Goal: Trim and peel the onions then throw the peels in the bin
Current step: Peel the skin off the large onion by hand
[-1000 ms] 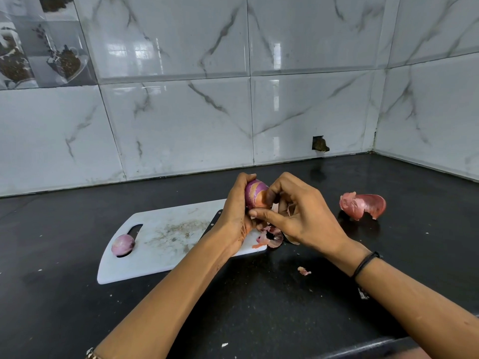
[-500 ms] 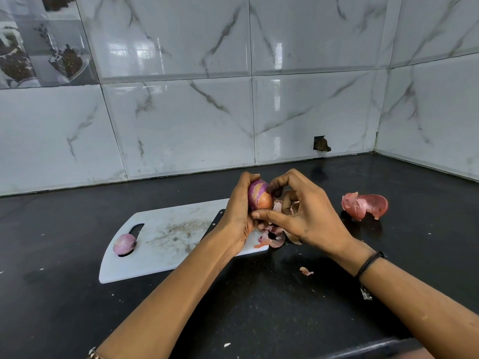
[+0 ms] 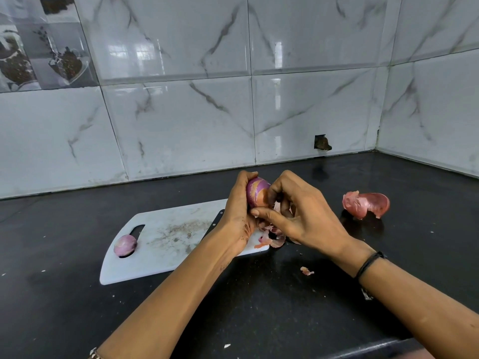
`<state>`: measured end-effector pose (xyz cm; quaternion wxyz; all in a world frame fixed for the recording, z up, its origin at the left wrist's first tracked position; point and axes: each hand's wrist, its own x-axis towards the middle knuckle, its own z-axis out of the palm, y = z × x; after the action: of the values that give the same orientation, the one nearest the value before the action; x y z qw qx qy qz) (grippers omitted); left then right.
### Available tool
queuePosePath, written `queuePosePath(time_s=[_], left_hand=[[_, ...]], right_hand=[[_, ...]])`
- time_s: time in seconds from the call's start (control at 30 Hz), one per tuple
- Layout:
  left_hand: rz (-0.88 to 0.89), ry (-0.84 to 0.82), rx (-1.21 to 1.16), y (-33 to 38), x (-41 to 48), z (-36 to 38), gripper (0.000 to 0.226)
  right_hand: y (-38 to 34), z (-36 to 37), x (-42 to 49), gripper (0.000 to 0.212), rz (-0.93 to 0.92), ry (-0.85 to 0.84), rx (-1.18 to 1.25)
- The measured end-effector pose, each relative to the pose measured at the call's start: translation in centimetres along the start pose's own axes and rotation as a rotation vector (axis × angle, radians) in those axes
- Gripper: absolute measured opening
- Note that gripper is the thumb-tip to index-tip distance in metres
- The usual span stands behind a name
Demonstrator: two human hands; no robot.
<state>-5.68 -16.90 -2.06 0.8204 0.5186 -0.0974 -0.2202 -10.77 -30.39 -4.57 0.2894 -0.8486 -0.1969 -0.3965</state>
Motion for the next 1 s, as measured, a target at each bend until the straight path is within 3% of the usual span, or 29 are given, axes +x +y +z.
queuePosePath(time_s=[0.43, 1.0], left_hand=[[0.098, -0.017, 0.096, -0.19, 0.28, -0.33, 0.021], [0.033, -0.019, 0.115, -0.8, 0.26, -0.2, 0.029]], right_hand=[[0.02, -0.4, -0.11, 0.053, 0.045, 0.027, 0.001], [0.27, -0.55, -0.33, 0.043, 0.05, -0.041, -0.034]])
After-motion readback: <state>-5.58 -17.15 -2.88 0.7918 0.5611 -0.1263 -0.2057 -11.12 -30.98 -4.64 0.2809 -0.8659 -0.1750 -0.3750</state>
